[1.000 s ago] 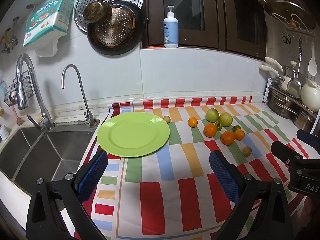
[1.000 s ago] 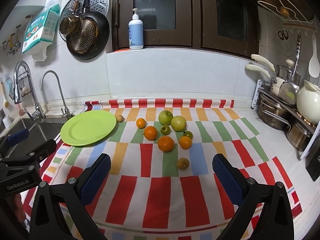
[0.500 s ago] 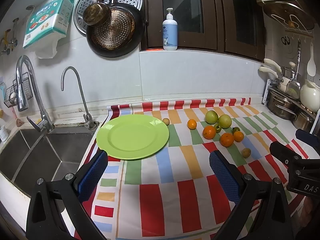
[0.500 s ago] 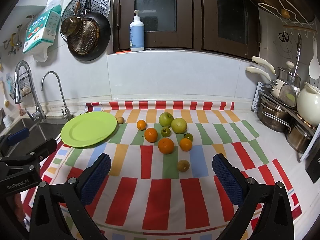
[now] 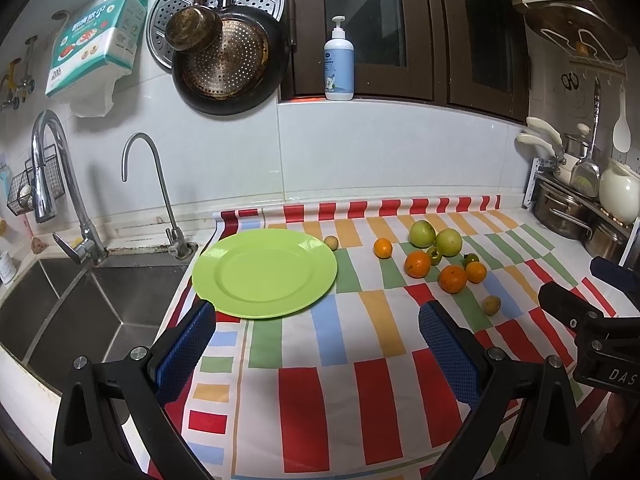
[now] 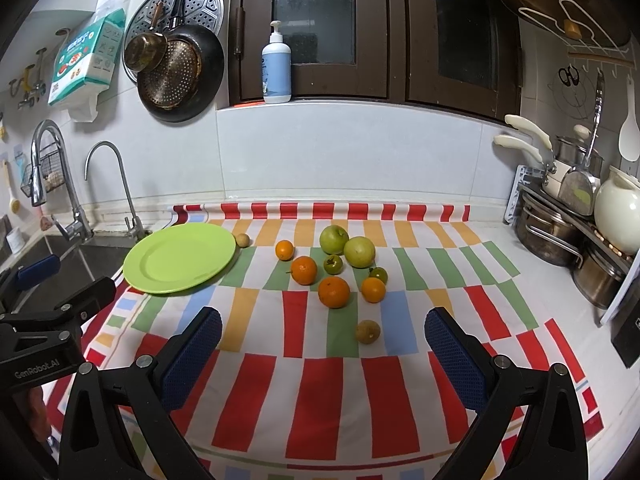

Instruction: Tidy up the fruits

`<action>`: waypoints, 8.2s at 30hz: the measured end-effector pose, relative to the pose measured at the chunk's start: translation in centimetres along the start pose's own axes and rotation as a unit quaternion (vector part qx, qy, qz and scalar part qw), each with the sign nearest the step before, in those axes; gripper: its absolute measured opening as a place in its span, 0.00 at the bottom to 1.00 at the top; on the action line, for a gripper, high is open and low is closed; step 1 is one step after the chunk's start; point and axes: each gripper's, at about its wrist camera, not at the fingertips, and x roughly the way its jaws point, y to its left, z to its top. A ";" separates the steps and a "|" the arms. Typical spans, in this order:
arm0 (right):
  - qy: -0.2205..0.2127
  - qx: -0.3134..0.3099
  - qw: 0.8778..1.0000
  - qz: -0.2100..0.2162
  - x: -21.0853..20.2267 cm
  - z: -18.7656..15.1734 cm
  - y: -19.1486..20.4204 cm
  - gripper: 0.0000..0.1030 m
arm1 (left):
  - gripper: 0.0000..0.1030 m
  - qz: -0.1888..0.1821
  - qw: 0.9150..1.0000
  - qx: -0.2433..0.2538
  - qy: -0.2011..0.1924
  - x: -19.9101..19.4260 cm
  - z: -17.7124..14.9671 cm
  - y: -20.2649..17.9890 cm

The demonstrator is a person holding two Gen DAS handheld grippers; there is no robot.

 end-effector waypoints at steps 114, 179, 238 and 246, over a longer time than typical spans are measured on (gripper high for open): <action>0.145 0.092 0.985 -0.012 15.7 -3.4 -7.2 0.30 | 0.41 -0.281 0.920 0.252 0.106 22.9 0.8 -16.0; -0.011 -0.051 0.984 0.169 5.1 5.0 7.6 0.29 | 0.41 -0.058 0.998 0.020 0.015 3.7 4.4 4.3; 0.159 -0.080 0.961 0.211 32.5 7.7 18.2 0.30 | 0.41 -0.013 0.986 -0.017 0.164 27.7 3.4 14.0; 0.148 -0.066 0.963 0.214 31.4 8.3 17.4 0.33 | 0.53 -0.001 0.990 -0.025 0.139 25.7 5.1 14.2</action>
